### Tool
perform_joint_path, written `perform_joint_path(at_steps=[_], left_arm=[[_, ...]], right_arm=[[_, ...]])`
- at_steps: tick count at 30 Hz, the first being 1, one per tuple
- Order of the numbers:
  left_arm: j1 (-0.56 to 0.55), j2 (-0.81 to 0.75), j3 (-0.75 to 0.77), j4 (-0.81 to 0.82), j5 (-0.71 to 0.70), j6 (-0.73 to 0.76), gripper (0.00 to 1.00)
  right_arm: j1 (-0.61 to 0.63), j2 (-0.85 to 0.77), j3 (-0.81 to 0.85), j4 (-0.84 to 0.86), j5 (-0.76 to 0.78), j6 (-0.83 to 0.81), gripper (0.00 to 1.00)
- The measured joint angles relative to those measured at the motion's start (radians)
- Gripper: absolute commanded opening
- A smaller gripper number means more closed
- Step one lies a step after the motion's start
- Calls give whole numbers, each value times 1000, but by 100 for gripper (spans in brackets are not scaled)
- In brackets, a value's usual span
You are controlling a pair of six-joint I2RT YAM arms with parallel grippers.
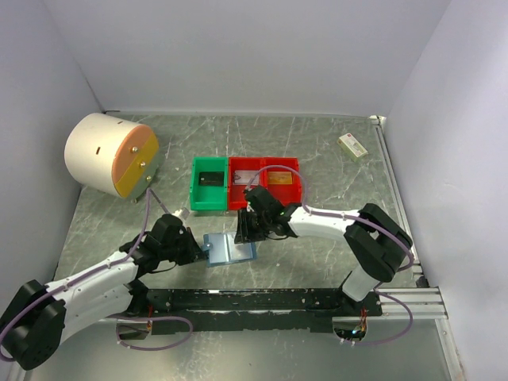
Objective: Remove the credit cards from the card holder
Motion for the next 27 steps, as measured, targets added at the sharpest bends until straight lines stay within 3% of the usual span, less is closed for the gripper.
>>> perform_joint_path(at_steps=[9,27], left_arm=[[-2,-53,0,-6,-3,-4,12],[-21,-27,0,-6,-16,-16,9]], right_arm=[[4,-46,28,-98,97,-18,35],[3,-17,-17,-73,54,-1,35]])
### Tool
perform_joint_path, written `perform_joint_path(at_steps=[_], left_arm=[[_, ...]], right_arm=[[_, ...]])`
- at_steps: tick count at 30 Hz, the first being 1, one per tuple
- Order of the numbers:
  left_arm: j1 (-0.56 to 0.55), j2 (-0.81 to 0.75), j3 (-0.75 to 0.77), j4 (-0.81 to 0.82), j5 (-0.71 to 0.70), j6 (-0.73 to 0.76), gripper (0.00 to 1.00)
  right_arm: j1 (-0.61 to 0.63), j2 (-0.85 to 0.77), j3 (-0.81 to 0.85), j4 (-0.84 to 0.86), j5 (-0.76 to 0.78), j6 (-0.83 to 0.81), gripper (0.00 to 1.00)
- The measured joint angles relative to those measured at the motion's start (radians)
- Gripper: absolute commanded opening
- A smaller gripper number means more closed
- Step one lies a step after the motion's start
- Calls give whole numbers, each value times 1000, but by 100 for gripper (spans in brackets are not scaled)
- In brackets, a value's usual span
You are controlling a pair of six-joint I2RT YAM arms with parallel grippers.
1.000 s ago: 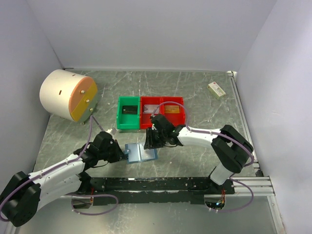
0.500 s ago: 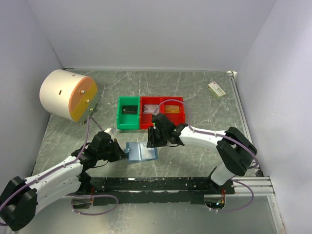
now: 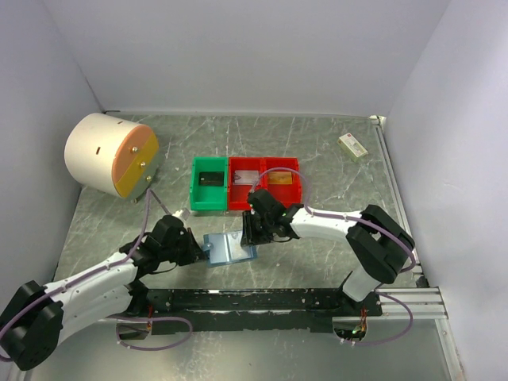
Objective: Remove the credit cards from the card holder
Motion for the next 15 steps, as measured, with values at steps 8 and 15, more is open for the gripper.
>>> perform_joint_path(at_steps=[8,15], left_arm=[[-21,16,0,0,-14,-6,9],[-25,16,0,0,-23,-6,9]], right_arm=[[2,-24,23,-58,63,-18,40],[2,-40,45,-72,63,-28,37]])
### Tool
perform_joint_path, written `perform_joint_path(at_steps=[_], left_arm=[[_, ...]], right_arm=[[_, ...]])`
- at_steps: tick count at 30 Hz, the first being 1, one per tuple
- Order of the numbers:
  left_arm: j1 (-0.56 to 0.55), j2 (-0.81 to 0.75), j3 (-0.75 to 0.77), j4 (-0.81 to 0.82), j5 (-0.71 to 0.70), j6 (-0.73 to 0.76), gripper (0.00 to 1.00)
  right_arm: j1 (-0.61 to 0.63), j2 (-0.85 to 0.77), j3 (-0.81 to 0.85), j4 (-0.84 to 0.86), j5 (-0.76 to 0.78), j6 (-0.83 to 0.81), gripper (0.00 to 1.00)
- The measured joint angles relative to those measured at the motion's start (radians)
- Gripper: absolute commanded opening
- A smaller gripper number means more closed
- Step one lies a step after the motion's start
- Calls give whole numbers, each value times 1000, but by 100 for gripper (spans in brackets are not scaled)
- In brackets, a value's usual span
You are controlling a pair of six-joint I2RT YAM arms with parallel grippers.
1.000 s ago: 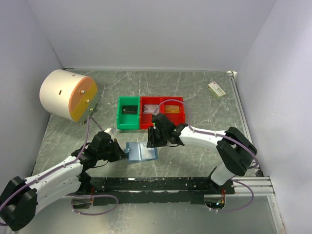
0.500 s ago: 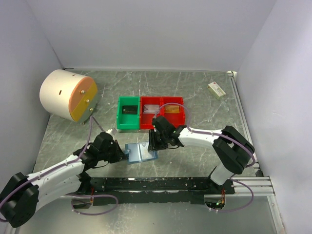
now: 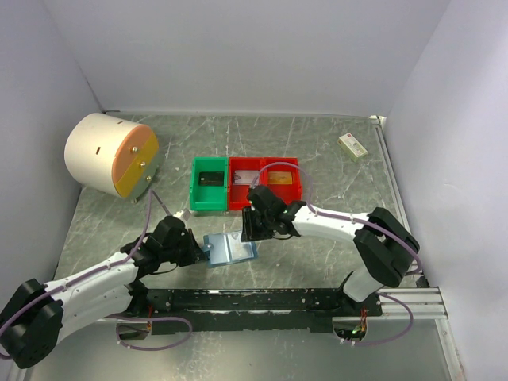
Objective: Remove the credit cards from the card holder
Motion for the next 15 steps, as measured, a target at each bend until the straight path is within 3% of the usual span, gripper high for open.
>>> perform_joint_path(at_steps=[15], left_arm=[[-8,47,10,6,0,0,7]], right_arm=[[3,54,-24,50,-73,5,34]])
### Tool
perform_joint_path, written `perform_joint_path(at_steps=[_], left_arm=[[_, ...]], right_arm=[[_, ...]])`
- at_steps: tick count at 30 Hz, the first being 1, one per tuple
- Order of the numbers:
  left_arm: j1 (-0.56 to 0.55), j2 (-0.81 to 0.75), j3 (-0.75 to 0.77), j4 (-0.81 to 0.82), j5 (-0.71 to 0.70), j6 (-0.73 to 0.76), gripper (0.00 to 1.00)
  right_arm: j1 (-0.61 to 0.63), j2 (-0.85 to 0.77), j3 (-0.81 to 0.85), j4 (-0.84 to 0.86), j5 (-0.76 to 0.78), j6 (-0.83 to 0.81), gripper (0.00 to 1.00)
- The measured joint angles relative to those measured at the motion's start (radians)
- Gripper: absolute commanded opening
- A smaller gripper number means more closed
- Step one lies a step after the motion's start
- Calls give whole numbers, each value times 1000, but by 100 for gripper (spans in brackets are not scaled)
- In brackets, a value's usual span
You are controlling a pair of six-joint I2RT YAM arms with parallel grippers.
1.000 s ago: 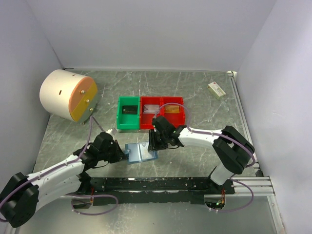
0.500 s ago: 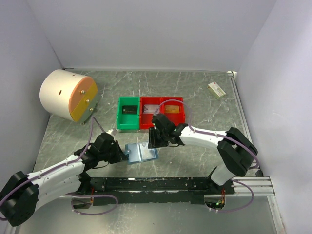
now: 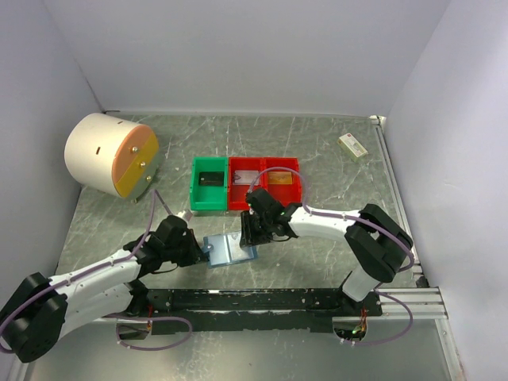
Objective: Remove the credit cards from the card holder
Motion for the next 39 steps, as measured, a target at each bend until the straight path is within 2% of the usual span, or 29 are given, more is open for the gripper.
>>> perform_joint_path(at_steps=[5,15,39], left_arm=[[-2,6,4,-1,0,0,7],[-8,22,10,10,0,0,7],[-13,5,10,2,-7,0,7]], right_arm=[[0,0,0,-1,2,-1,34],[7,-3,42,-56,43,-22,41],[11,17,48,-47,32,-20,37]])
